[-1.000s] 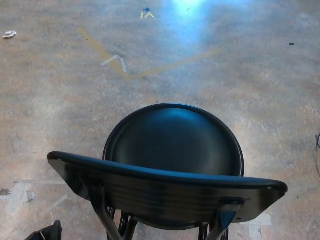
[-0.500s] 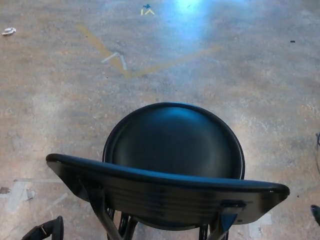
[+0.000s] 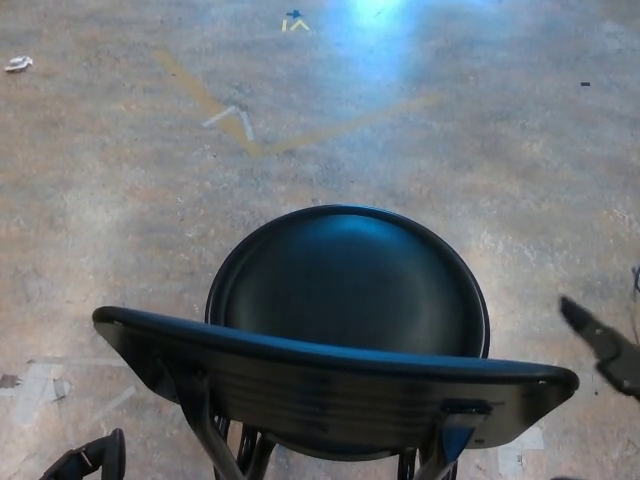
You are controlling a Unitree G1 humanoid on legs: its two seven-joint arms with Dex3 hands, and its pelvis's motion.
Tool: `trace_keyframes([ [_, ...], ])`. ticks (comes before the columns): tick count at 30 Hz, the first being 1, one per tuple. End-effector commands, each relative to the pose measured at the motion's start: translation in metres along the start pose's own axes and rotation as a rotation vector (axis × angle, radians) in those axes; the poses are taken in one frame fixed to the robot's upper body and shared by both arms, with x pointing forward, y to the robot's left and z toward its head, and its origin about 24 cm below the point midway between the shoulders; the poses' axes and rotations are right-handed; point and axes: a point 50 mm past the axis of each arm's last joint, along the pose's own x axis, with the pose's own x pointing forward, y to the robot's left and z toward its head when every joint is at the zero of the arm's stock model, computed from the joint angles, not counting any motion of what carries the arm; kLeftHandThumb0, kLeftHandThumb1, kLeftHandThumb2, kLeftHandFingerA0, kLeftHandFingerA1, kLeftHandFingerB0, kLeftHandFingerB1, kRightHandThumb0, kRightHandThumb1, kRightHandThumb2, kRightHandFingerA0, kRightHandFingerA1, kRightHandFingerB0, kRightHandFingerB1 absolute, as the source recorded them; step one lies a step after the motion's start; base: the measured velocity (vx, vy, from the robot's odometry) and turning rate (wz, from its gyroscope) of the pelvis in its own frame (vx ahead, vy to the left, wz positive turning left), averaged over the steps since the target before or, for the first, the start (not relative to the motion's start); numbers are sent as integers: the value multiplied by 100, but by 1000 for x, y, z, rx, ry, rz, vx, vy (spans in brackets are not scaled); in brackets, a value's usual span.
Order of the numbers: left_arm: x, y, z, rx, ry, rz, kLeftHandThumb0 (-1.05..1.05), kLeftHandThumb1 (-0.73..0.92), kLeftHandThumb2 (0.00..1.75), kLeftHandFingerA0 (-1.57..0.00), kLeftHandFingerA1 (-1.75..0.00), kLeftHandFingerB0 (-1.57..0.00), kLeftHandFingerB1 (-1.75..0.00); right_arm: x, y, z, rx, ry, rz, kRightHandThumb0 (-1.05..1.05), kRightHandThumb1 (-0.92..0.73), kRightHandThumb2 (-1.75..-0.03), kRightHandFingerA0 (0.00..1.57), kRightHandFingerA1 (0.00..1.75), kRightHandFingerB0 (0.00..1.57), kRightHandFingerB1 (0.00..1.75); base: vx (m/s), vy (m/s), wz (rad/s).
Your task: Use the right hand to rotate the back of the chair to its left.
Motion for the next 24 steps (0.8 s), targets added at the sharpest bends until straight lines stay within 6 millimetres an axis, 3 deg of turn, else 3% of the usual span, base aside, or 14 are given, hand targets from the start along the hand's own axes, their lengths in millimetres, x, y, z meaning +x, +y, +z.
trace_keyframes([
  [1, 0, 1, 1, -15, -11, -2, -105, 45, 73, -62, -146, -67, -135, -2, 7, 8, -9, 38, 185, -100, -63, -60, 0, 0, 0, 0, 0, 0, 0],
  [8, 0, 2, 1, -12, -12, -2, -105, 45, 73, -58, -148, -64, -137, 4, 16, 19, -10, -2, 257, -102, -63, -60, 0, 0, 0, 0, 0, 0, 0],
  [12, 0, 1, 2, -8, -14, -1, -105, 45, 72, -63, -145, -65, -136, 16, 34, 22, -15, -33, 286, -105, -66, -61, 0, 0, 0, 0, 0, 0, 0],
  [13, 0, 0, 2, -4, -15, -1, -105, 28, 101, -58, -148, -57, -144, 24, 47, 25, 35, -45, 327, -104, -65, -61, 0, 0, 0, 0, 0, 0, 0],
  [16, 0, 0, 2, -3, -15, -1, -105, 28, 101, -58, -148, -57, -144, 28, 54, 27, 55, -49, 346, -104, -65, -61, 0, 0, 0, 0, 0, 0, 0],
  [17, 0, 0, 2, -12, -15, -1, -105, 44, 73, -63, -146, -64, -137, 36, 68, 30, 97, -74, 371, -103, -65, -61, 0, 0, 0, 0, 0, 0, 0],
  [20, 0, 1, 3, -15, -15, -1, -105, 44, 73, -63, -146, -64, -137, 40, 75, 32, 114, -86, 383, -103, -65, -61, 0, 0, 0, 0, 0, 0, 0],
  [24, 0, 1, 3, -9, -16, -3, -105, 45, 73, -60, -146, -66, -134, 59, 100, 59, 103, -195, 479, -105, -63, -60, 0, 0, 0, 0, 0, 0, 0],
])
